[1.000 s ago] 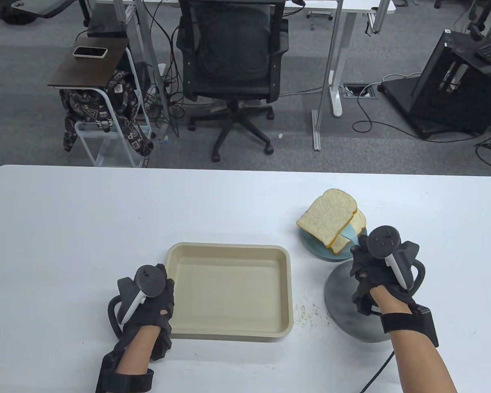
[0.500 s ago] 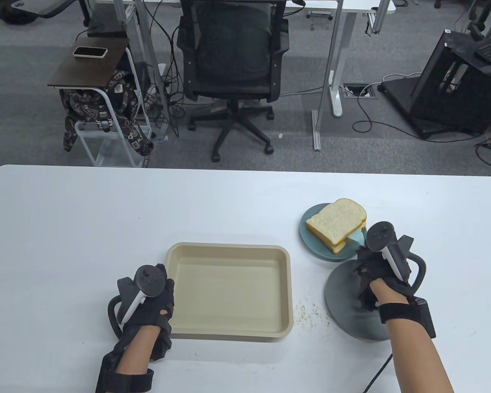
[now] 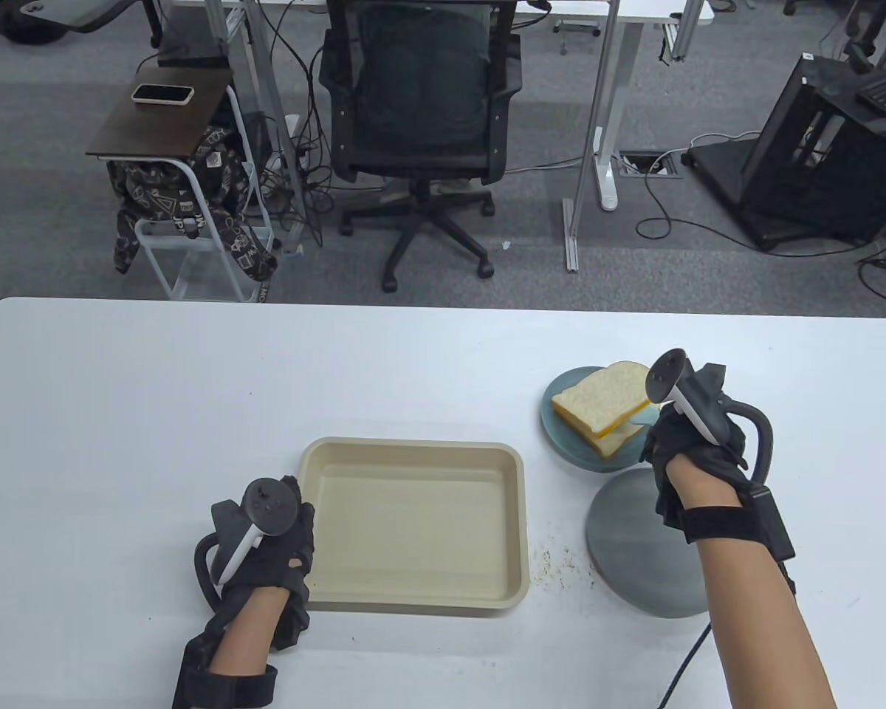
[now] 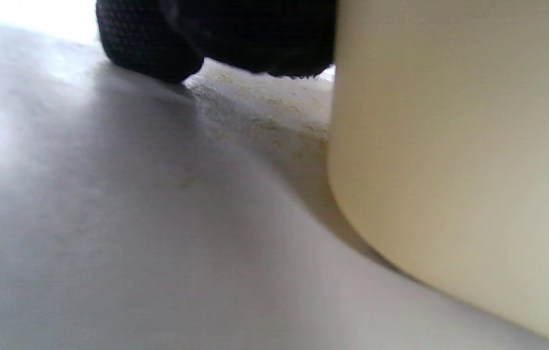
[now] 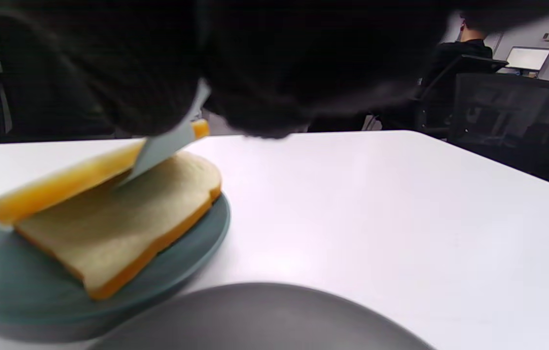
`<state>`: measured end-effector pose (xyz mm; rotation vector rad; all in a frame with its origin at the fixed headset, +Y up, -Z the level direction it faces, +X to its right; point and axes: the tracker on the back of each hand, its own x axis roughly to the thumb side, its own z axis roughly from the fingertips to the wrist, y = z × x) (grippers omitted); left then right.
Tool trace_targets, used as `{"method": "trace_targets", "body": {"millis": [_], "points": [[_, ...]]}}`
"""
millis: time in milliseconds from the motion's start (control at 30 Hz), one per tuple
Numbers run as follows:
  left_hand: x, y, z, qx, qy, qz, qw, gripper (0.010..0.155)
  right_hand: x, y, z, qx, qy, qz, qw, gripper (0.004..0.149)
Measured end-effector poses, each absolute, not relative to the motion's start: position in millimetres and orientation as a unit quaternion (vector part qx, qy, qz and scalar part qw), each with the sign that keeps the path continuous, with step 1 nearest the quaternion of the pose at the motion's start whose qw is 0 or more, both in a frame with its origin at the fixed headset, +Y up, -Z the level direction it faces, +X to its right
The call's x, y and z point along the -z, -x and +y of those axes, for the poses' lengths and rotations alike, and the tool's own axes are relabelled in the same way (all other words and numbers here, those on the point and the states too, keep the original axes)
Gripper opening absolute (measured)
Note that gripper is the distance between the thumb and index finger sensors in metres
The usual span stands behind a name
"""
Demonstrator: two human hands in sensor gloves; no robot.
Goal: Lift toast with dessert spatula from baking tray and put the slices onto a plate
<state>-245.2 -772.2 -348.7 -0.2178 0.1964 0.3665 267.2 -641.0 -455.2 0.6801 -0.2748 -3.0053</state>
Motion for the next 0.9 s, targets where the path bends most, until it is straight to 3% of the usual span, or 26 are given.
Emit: {"method": "trace_targets", "body": {"millis": [67, 633, 900], "points": [[348.9, 245.2, -772.1, -0.181, 0.108, 0.097, 0.973, 0.062, 453.7, -264.9, -635.6, 0.968, -0.22, -0.117, 0.036, 0.05], [349.5, 246.3, -772.1, -0.185, 0.109, 0.098, 0.972, 0.062, 420.3, -285.5, -616.9, 0.959, -0.232, -0.152, 0.06, 0.05], [349.6, 246.2, -772.2, -0.185, 0.109, 0.097, 0.972, 0.062, 385.1, -311.4, -610.1, 0.957, -0.238, -0.155, 0.054, 0.05]]}}
